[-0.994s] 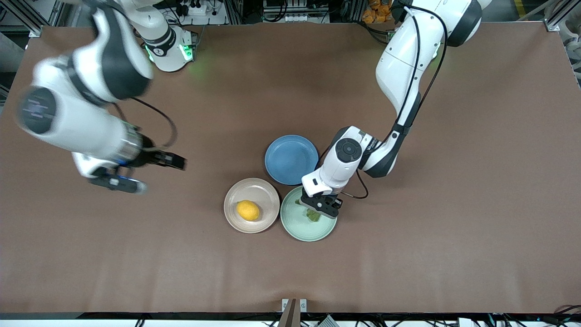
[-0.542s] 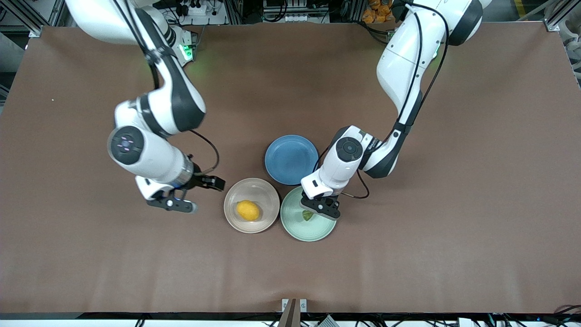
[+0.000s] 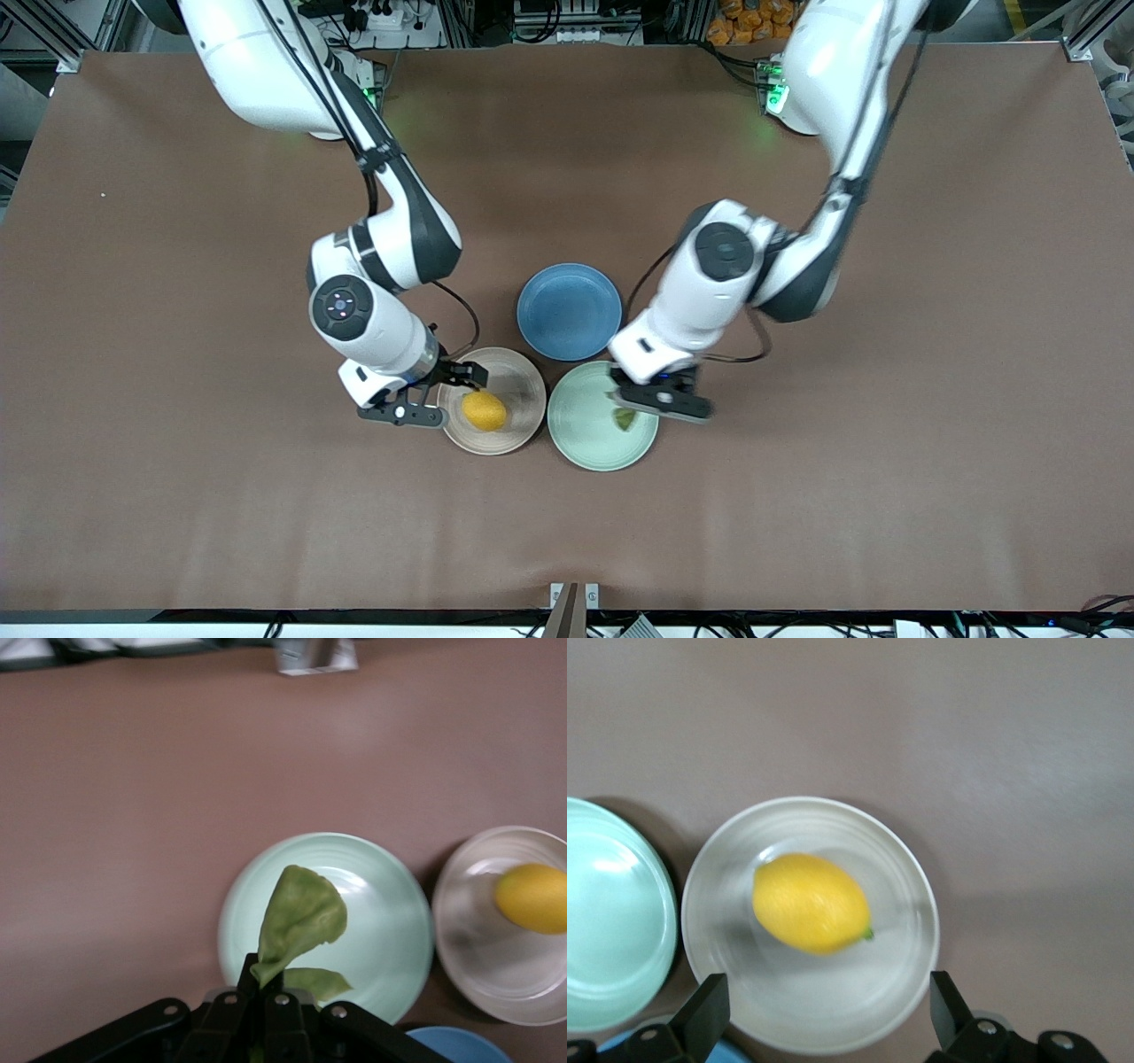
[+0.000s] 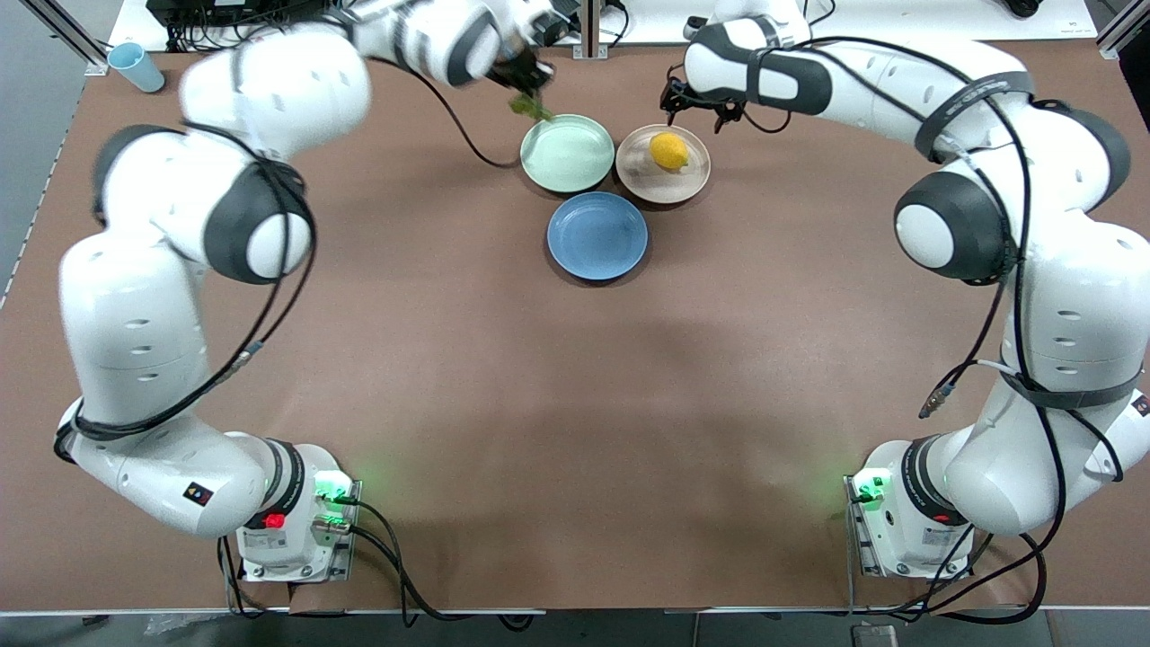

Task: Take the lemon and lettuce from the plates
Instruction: 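Lift the lettuce away with the left gripper while the right gripper grasps the lemon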

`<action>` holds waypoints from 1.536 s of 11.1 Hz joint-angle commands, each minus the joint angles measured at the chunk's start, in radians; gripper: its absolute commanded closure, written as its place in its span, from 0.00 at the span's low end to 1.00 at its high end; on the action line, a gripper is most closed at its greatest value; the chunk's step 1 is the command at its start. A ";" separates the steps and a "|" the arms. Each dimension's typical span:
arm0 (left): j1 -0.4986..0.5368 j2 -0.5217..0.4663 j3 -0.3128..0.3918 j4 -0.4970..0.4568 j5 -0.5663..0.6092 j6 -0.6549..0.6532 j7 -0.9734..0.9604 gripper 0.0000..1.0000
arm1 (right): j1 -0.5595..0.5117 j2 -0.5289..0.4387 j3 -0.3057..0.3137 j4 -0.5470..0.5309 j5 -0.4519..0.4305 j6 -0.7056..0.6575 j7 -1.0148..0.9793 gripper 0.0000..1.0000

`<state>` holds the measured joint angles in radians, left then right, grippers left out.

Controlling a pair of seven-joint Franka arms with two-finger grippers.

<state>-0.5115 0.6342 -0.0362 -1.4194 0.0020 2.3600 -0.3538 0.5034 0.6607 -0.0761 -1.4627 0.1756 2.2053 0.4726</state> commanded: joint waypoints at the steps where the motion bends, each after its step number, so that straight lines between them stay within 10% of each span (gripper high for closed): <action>1: 0.161 -0.085 -0.008 -0.046 -0.011 -0.158 0.074 1.00 | 0.020 0.085 -0.007 0.054 0.007 0.108 -0.011 0.00; 8: 0.433 0.073 -0.010 -0.095 -0.088 -0.145 0.312 0.98 | 0.035 0.172 -0.007 0.078 0.002 0.182 -0.014 0.00; 11: 0.446 0.134 -0.011 -0.085 -0.099 -0.071 0.312 0.63 | 0.044 0.200 -0.007 0.078 -0.004 0.218 -0.014 0.00; 12: 0.444 0.128 -0.010 -0.085 -0.093 -0.071 0.314 0.01 | 0.044 0.209 -0.007 0.078 -0.005 0.232 -0.017 0.00; 17: 0.446 0.001 -0.005 -0.084 -0.063 -0.146 0.325 0.00 | 0.050 0.243 -0.007 0.078 -0.005 0.269 -0.057 0.00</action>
<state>-0.0668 0.7418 -0.0372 -1.4873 -0.0701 2.2925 -0.0492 0.5451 0.8720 -0.0767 -1.4175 0.1736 2.4587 0.4244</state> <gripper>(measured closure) 0.251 0.000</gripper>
